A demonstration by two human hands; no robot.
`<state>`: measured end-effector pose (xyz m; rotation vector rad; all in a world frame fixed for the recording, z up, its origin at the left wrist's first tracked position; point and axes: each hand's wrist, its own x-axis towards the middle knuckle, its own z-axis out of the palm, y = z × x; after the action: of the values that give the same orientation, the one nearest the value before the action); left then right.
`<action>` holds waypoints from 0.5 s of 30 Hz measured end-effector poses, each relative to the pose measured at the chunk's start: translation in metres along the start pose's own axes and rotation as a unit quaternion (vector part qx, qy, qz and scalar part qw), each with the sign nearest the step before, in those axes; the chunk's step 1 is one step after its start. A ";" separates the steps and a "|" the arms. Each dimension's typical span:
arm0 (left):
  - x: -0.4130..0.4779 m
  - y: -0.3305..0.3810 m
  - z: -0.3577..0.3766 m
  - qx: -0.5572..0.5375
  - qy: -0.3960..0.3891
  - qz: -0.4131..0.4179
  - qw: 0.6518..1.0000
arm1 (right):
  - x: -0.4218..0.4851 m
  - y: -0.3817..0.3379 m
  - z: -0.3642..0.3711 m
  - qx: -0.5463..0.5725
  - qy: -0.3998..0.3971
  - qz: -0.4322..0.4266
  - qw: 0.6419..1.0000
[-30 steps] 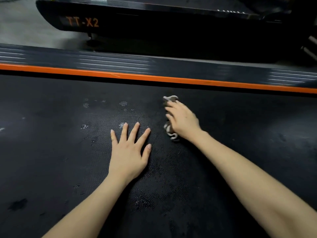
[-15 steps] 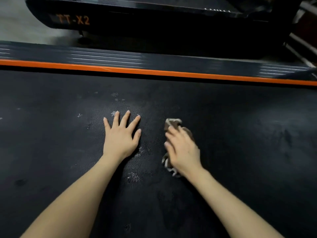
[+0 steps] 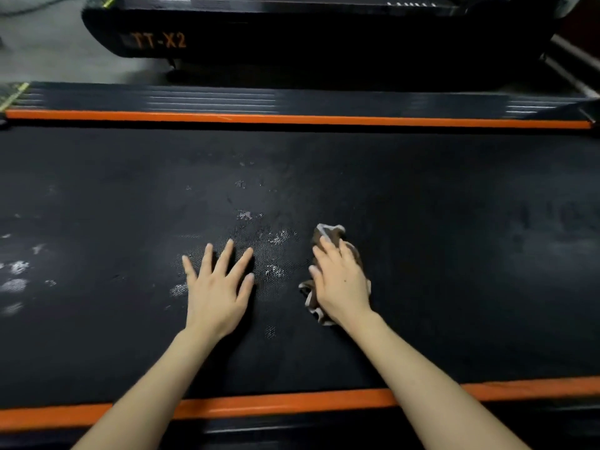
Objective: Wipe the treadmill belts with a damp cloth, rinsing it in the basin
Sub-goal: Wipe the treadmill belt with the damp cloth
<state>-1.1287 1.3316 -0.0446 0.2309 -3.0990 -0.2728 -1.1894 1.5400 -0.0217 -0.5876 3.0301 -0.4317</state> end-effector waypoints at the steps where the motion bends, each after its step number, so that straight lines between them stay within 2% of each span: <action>1: -0.008 -0.002 0.002 0.004 -0.007 -0.007 1.000 | -0.013 -0.009 0.004 -0.013 -0.003 -0.016 1.000; 4: -0.020 -0.005 0.005 0.010 -0.010 -0.004 1.000 | -0.043 -0.013 0.007 -0.044 -0.038 -0.089 0.994; 6: -0.024 -0.007 0.007 0.003 -0.011 -0.003 1.000 | -0.055 0.014 0.002 -0.056 -0.035 -0.082 0.994; 9: -0.026 -0.007 0.008 -0.002 -0.004 -0.003 1.000 | -0.080 0.062 -0.015 -0.066 0.023 0.063 0.996; 11: -0.027 -0.006 0.009 -0.002 -0.001 -0.006 1.000 | -0.091 0.076 -0.024 -0.055 0.016 0.180 0.982; 12: -0.027 -0.006 0.010 0.001 -0.002 -0.006 1.000 | -0.090 0.072 -0.026 -0.050 0.018 0.212 0.976; 13: -0.027 -0.007 0.011 0.004 0.000 -0.006 1.000 | -0.087 0.063 -0.023 -0.049 0.020 0.227 0.972; 15: -0.027 -0.007 0.012 0.005 0.003 -0.007 1.000 | -0.078 0.030 -0.013 -0.045 0.020 0.187 0.981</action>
<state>-1.1014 1.3305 -0.0575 0.2529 -3.0937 -0.2571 -1.1288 1.5987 -0.0191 -0.0043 3.1078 -0.2908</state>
